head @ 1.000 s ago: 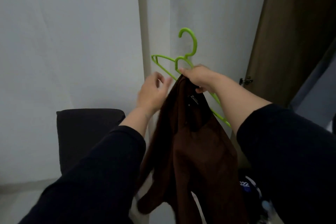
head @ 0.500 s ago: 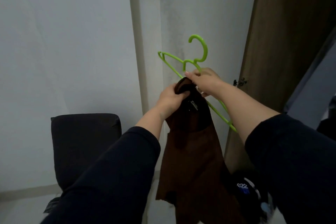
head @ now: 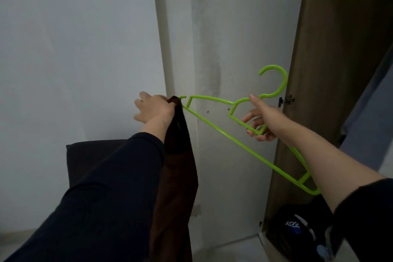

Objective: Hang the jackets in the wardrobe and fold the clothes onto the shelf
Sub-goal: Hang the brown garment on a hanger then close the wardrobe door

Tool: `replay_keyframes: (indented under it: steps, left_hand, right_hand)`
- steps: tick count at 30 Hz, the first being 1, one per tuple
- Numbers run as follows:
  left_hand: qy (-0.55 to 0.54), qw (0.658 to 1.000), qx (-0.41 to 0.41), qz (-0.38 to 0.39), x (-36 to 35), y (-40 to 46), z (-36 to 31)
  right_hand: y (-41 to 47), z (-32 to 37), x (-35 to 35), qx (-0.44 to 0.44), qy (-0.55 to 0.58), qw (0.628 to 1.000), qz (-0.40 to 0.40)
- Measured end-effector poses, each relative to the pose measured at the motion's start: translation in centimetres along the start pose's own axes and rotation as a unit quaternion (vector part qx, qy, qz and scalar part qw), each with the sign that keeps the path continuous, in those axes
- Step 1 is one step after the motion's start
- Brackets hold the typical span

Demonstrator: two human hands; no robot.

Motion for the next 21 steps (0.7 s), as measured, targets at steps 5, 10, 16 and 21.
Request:
replay_keyframes:
  steps: [5,10,16,21]
  left_hand:
    - [-0.151,0.988,0.024,-0.026,0.6,0.6,2.0]
    - [-0.178,0.984,-0.012,0.014,0.7,1.5,1.8]
    - [-0.023,0.997,-0.071,-0.012,1.8,2.3,2.2]
    - [0.026,0.998,-0.048,-0.01,1.9,2.5,2.1]
  right_hand:
    - [0.5,-0.4,-1.4,-0.016,-0.005,0.999,0.028]
    - [1.2,0.8,-3.5,0.003,-0.04,0.999,0.036]
    - [1.8,1.7,-4.1,0.018,-0.063,0.998,0.022]
    - [1.7,1.2,-3.3,-0.006,-0.043,0.998,0.041]
Point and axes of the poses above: each hand's wrist, its own y-axis towards the middle knuckle, its own x-axis out of the back of the hand, z = x × y, the point moved 5 cm from there along y, towards the middle knuckle, and after that the axes turned 3 degrees about -y, right-handed, at the moved point
